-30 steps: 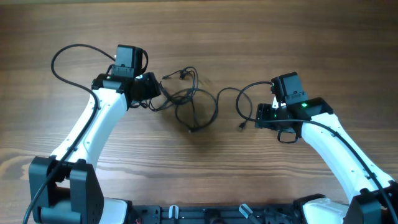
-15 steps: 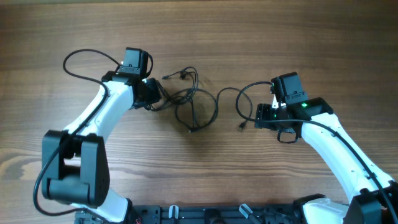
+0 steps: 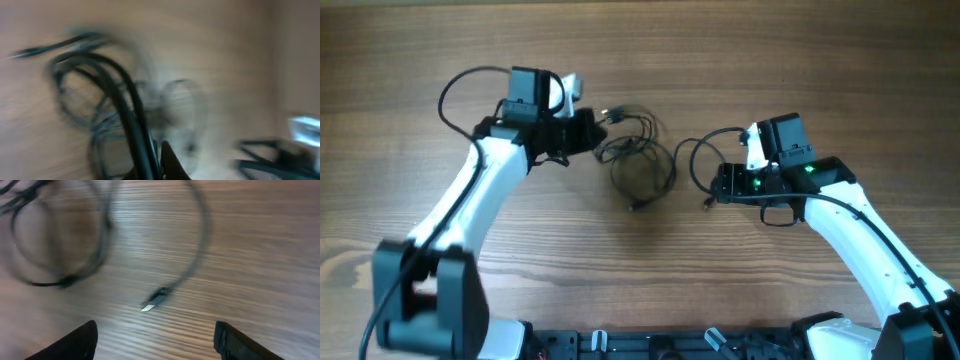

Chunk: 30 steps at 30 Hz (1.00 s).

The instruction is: Untangle cables

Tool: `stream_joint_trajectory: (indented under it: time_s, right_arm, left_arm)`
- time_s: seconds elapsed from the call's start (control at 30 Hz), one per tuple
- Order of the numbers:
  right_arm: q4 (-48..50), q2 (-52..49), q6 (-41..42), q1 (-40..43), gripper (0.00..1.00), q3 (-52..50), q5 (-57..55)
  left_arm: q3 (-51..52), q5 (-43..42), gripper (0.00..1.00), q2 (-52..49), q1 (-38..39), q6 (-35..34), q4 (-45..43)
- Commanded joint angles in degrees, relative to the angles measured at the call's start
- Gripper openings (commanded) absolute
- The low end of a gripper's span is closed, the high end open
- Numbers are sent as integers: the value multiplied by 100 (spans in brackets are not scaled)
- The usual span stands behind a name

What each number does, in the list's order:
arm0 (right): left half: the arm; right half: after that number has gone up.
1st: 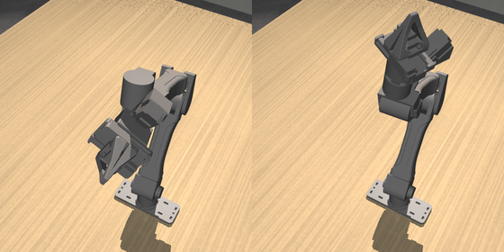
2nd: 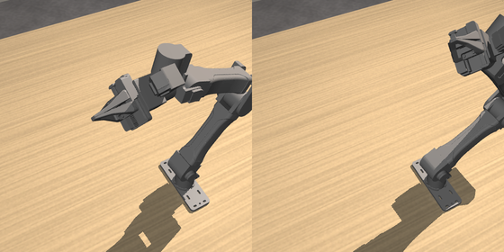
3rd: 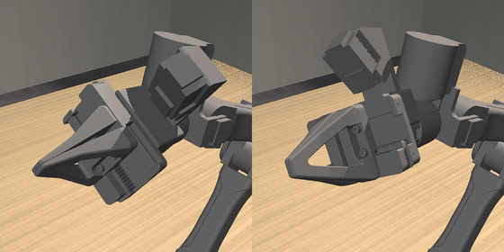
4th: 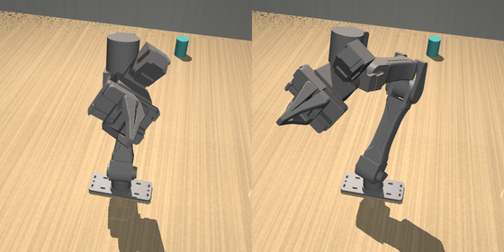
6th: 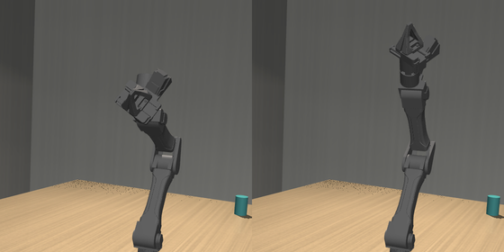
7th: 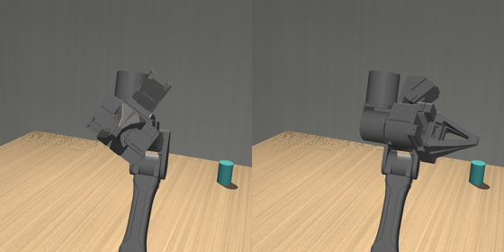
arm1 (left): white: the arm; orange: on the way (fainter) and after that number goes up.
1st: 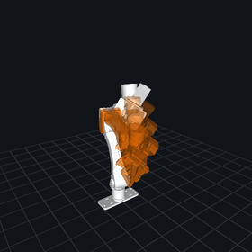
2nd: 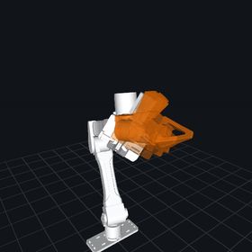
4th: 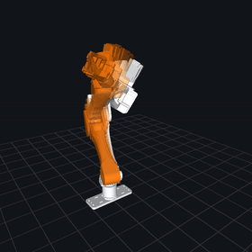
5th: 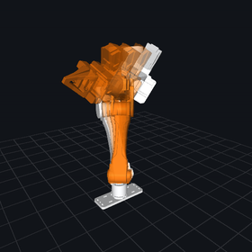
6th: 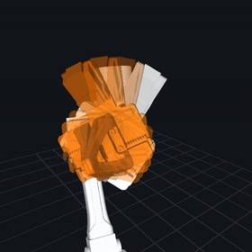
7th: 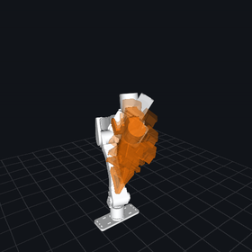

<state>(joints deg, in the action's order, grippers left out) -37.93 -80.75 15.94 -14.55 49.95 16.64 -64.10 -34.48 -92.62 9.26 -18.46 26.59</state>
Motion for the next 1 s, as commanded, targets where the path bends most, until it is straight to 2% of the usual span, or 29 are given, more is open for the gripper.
stream_joint_trajectory:
  time_s: [0.0, 0.2, 0.33, 0.5, 0.6, 0.67, 0.7, 0.77, 0.97]
  right_arm:
    - [238, -42, -804, -2, 79, -9, 1572]
    - [1051, -42, -824, -2, 82, -9, 2706]
    - [1412, -42, -684, -2, 82, -9, 2837]
    - [1523, -42, -634, -2, 82, -9, 2844]
    - [1513, -42, -629, -2, 82, -9, 2771]
    - [1462, -42, -483, -2, 80, -9, 2483]
    - [1377, -42, -275, -2, 81, -9, 2090]
    - [1241, -42, -52, -2, 80, -9, 1606]
    - [619, -42, 531, -2, 80, -9, 101]
  left_arm:
    - [-44, -1882, 4, 817, -15, 216, -509]
    - [-44, -2522, 4, 1665, -15, 133, -1069]
    - [-44, -2618, 4, 2094, -17, 125, -1401]
    - [-44, -2618, 6, 2441, -17, -734, -2457]
    - [-44, -2586, 6, 2579, -87, -907, -2999]
    - [-44, -2330, 4, 2662, -236, -903, -3143]
    - [-44, -1768, 4, 2708, -437, -903, -2992]
    - [-44, -1263, 4, 2706, -625, -903, -2758]
    - [-44, 721, 4, 2623, -1043, -898, -1429]
